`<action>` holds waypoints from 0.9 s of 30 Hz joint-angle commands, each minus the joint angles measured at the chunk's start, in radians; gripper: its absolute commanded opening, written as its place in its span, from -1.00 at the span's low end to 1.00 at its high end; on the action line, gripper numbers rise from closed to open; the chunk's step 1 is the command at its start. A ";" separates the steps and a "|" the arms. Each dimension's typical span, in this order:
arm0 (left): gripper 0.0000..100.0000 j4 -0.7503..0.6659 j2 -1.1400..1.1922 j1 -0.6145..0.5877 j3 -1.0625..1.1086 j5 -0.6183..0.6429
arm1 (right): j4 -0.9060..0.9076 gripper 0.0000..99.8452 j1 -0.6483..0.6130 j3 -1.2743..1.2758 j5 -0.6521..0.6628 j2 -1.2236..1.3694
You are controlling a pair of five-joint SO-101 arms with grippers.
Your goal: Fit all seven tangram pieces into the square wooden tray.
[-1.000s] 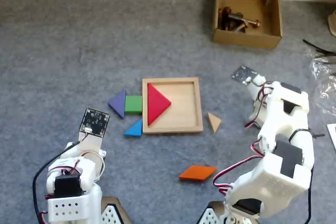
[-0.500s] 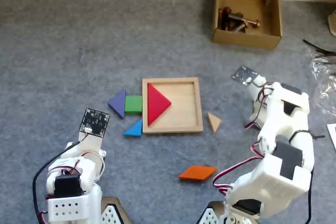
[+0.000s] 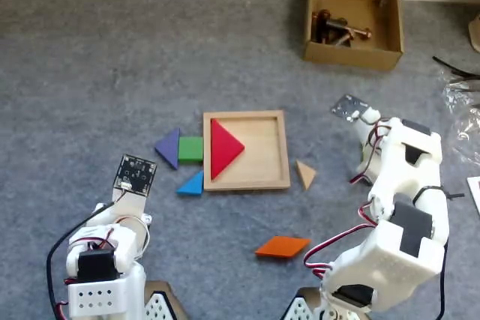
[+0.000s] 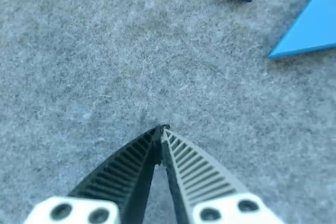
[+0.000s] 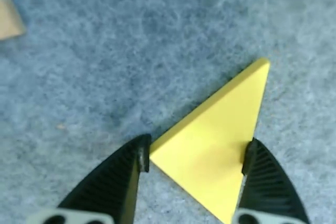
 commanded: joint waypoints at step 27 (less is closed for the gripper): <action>-0.97 0.006 -0.007 -0.013 0.021 0.008 | 0.058 -0.79 -0.180 -0.064 -0.103 -0.021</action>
